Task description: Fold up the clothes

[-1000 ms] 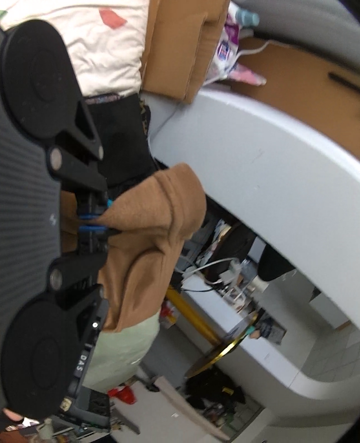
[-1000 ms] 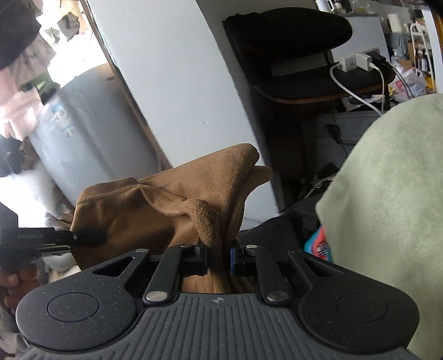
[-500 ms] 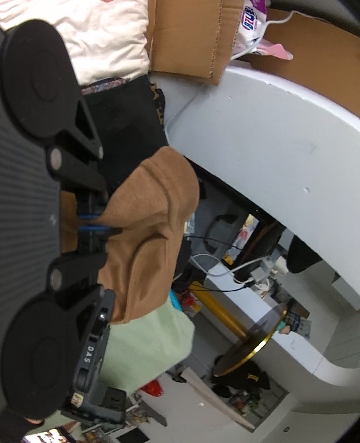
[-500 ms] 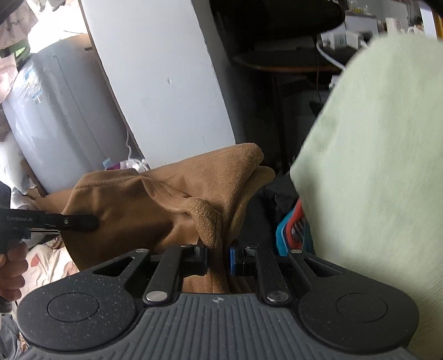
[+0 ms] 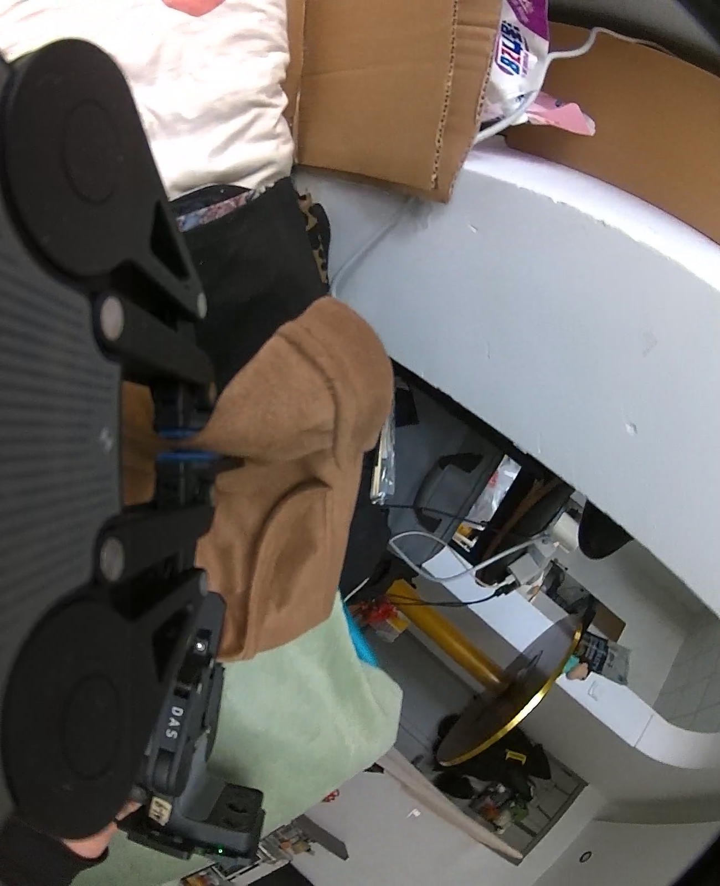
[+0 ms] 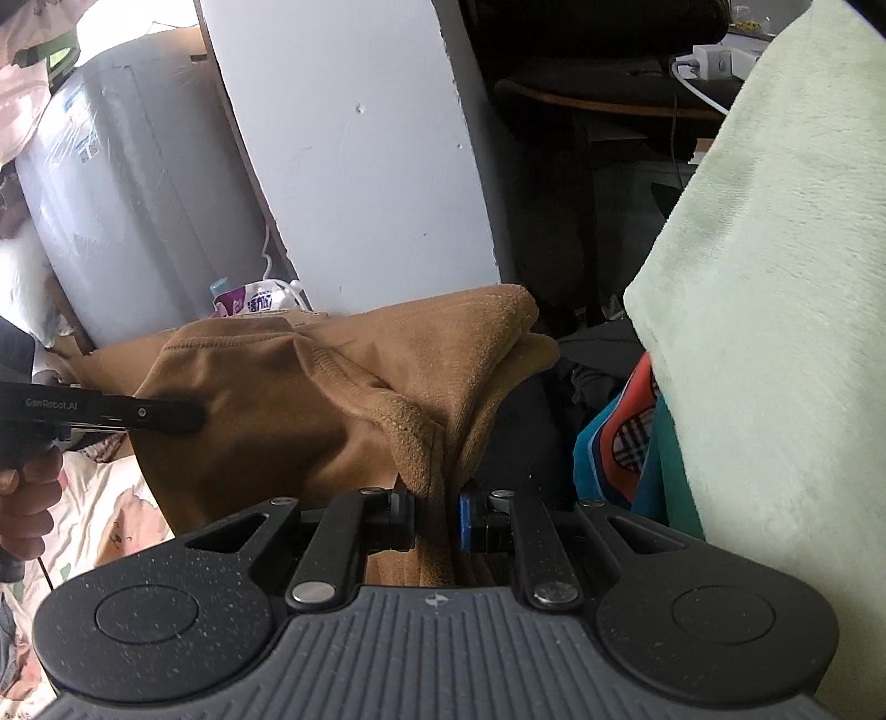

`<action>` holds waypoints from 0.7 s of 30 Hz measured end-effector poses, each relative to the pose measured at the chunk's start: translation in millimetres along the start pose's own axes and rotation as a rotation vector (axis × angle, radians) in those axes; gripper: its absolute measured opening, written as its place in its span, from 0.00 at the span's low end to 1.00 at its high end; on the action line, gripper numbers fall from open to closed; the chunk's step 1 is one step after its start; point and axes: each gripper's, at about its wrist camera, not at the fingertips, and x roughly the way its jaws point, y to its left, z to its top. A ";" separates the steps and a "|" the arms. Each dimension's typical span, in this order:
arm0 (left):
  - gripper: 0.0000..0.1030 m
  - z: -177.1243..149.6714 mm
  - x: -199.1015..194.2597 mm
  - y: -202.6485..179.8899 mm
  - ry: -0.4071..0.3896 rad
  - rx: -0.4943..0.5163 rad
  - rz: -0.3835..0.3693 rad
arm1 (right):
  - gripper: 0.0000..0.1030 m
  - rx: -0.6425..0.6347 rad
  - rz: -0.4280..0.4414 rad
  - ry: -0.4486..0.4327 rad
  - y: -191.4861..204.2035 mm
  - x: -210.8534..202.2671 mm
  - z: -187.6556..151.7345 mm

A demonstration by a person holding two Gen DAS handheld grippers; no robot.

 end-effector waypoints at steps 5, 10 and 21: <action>0.05 2.2 5.4 13.0 0.010 -0.023 0.000 | 0.13 0.002 -0.016 0.001 -4.8 9.3 4.2; 0.05 -0.9 1.4 11.7 0.031 -0.023 -0.013 | 0.13 -0.007 -0.014 0.014 -2.6 2.0 5.2; 0.05 -3.5 2.2 2.6 0.033 0.002 -0.010 | 0.13 -0.022 -0.024 0.006 -8.2 -0.8 9.0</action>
